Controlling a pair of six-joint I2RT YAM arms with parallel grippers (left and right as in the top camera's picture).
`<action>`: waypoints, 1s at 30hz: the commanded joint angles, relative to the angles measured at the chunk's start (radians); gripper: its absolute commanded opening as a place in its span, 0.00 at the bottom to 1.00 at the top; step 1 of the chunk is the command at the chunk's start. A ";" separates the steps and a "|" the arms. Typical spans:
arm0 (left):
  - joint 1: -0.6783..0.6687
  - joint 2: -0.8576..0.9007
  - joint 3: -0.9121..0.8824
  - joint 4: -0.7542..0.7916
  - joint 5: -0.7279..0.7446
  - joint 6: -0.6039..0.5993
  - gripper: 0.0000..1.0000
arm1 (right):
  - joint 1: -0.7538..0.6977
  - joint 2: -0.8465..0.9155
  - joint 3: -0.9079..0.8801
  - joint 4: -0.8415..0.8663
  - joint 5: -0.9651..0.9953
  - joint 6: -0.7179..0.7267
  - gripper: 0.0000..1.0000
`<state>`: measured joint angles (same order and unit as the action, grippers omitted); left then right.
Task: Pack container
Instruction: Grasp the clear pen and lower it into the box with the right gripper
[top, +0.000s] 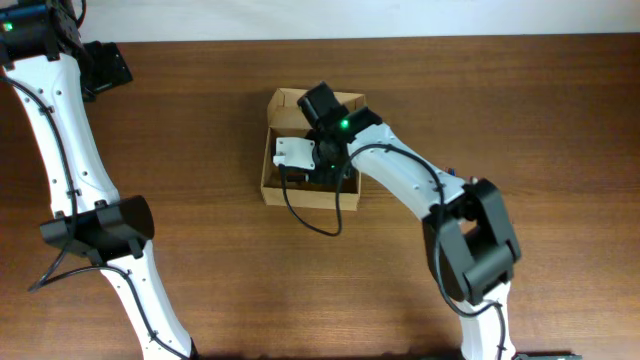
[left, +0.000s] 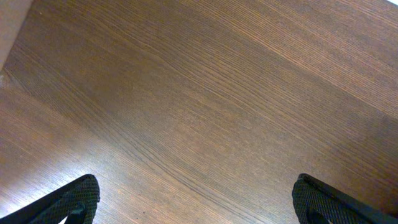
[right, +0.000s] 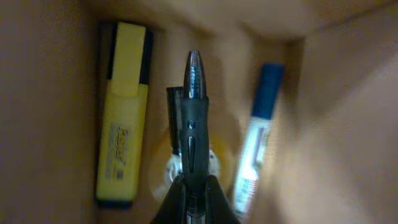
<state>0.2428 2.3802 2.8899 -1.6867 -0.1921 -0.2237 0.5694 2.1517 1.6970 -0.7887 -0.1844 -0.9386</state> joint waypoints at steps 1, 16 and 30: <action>0.004 -0.030 -0.004 0.000 -0.007 0.012 1.00 | -0.002 0.011 -0.003 0.000 -0.026 0.170 0.04; 0.004 -0.030 -0.004 0.000 -0.007 0.012 1.00 | 0.001 -0.065 0.198 -0.229 0.040 0.284 0.62; 0.004 -0.030 -0.004 0.000 -0.007 0.012 1.00 | -0.139 -0.291 0.500 -0.406 0.216 0.663 0.30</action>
<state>0.2428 2.3802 2.8899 -1.6867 -0.1921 -0.2237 0.5312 1.9079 2.1864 -1.1851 -0.0456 -0.4423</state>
